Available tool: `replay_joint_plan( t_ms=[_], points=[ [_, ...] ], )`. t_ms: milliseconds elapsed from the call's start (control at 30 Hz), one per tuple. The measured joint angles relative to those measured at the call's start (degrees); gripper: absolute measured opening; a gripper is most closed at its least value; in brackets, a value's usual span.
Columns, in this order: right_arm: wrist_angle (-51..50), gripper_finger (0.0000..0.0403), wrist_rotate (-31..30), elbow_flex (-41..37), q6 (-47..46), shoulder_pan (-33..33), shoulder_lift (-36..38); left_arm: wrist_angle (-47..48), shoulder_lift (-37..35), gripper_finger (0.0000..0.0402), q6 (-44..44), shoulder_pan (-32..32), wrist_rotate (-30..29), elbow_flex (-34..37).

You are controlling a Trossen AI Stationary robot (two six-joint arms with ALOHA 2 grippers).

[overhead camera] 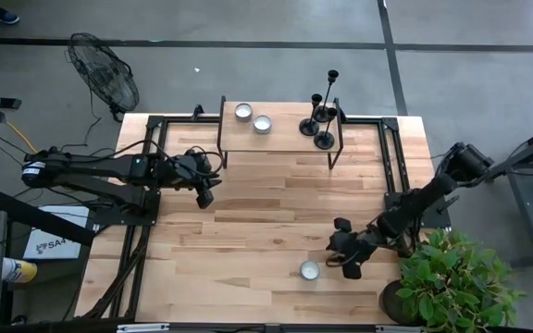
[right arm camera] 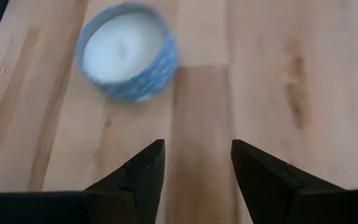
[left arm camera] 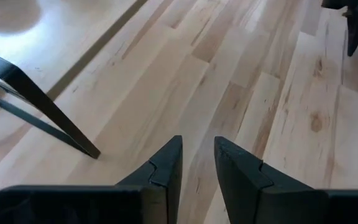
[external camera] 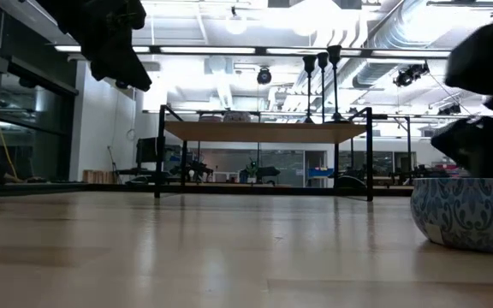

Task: Pick & Place candle stick holders
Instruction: Put the blue scented candle on the shelf

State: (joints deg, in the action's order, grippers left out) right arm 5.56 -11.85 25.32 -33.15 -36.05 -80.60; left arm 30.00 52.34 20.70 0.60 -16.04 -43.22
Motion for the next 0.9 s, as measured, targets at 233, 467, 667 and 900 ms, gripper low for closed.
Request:
replay_joint_plan(
  t_ms=[233, 467, 667, 900],
  points=[
    [5.29, 0.0183, -0.50, 0.00, -0.21, -2.41, -4.96, 0.07, 0.04, 0.0090, 0.08, 0.00, 0.06, 0.00],
    [13.74, 0.0217, 0.80, 0.22, 0.78, -2.36, -10.17, 0.06, 0.04, 0.0090, 0.54, 0.00, 0.51, -0.01],
    [20.95, 0.0245, 2.49, 0.24, 2.80, -2.37, -14.34, 0.06, 0.04, 0.0090, 0.55, 0.00, 0.53, -0.02],
    [25.46, 0.0248, 0.81, 0.15, 6.56, -4.33, -17.66, 0.08, 0.04, 0.0090, 0.55, 0.00, 0.56, -0.02]
  ],
)
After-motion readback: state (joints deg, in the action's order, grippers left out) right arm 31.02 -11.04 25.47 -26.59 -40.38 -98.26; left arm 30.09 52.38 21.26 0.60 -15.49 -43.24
